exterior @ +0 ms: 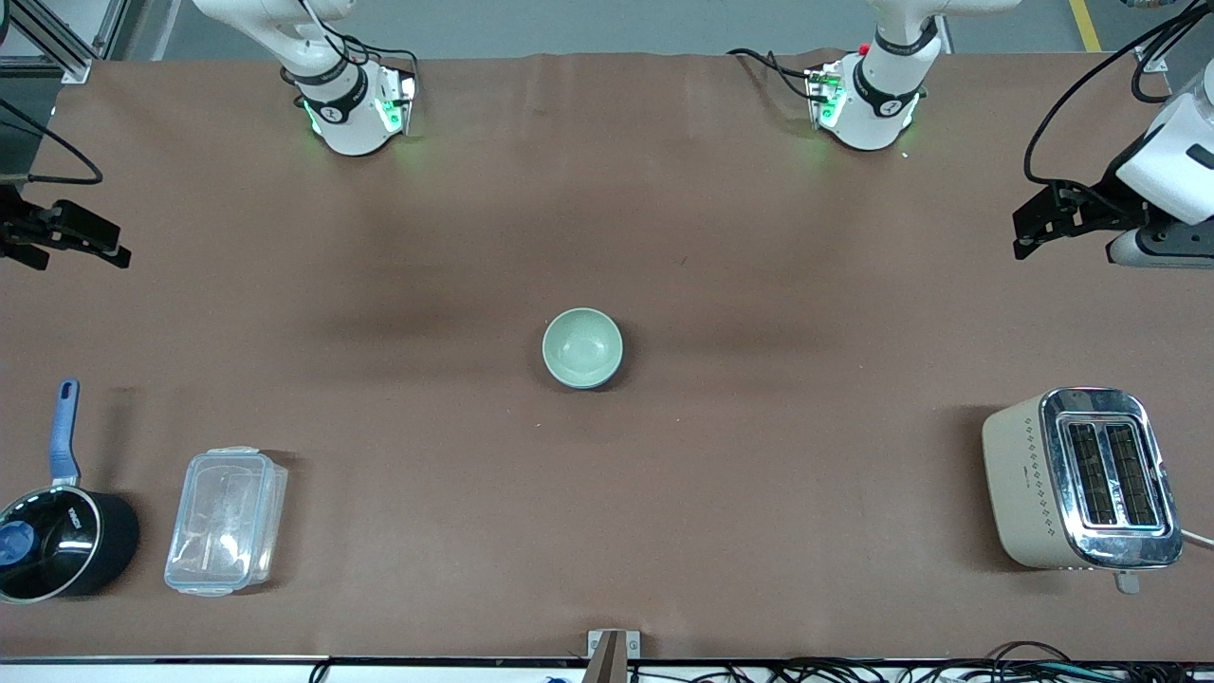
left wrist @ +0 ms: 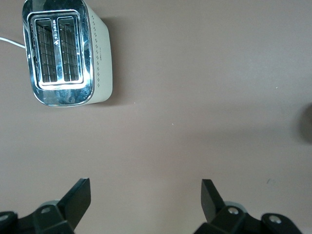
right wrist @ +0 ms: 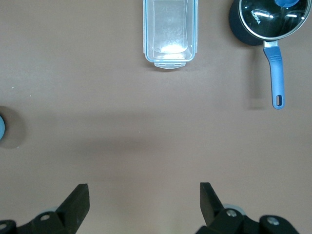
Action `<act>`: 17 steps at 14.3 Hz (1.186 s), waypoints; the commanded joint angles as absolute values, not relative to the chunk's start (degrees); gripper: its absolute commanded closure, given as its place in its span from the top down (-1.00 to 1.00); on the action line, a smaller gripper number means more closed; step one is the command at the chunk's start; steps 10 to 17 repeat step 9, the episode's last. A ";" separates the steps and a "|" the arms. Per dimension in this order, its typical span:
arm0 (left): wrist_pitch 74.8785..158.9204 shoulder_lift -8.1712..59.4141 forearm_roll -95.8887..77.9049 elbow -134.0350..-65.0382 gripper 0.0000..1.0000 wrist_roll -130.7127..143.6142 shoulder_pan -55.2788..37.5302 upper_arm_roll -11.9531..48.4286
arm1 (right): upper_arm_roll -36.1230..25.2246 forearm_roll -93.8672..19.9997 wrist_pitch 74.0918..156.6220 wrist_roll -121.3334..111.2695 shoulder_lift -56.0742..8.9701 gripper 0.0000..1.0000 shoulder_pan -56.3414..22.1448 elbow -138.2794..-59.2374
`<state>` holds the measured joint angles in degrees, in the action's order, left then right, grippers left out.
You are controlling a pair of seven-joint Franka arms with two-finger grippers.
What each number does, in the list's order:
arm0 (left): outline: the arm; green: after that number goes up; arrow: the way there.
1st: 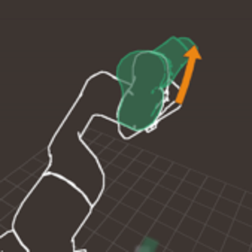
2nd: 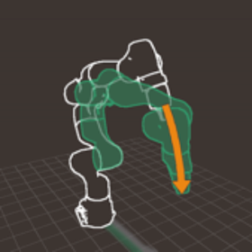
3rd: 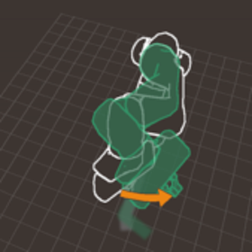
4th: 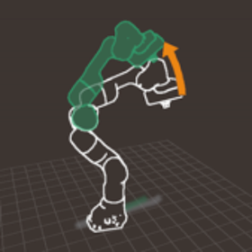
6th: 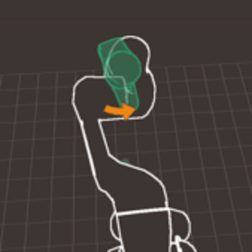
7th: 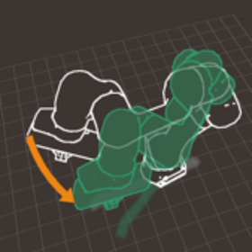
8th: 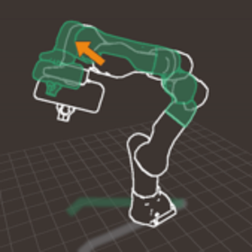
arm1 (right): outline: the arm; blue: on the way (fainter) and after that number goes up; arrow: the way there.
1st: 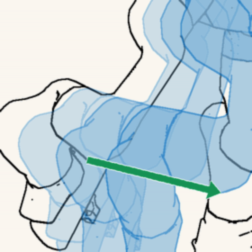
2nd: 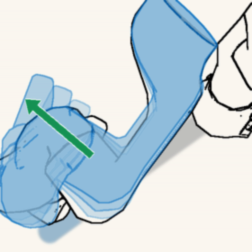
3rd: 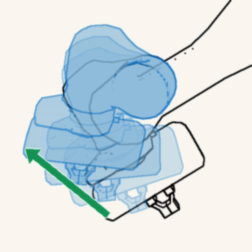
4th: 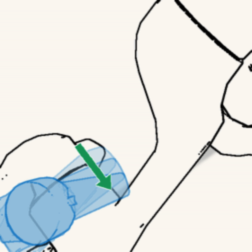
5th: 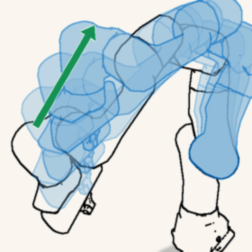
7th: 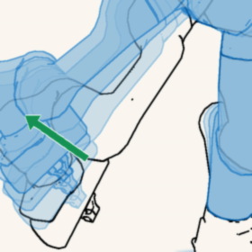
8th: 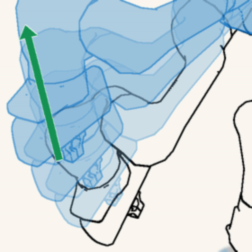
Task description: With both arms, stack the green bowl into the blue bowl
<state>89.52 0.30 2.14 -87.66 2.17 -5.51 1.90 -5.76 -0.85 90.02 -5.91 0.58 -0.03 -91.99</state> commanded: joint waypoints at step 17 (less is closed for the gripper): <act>87.98 0.35 1.23 -87.10 1.00 1.06 -5.80 2.20 | -6.24 -0.53 87.63 -4.83 -0.35 1.00 1.41 -87.45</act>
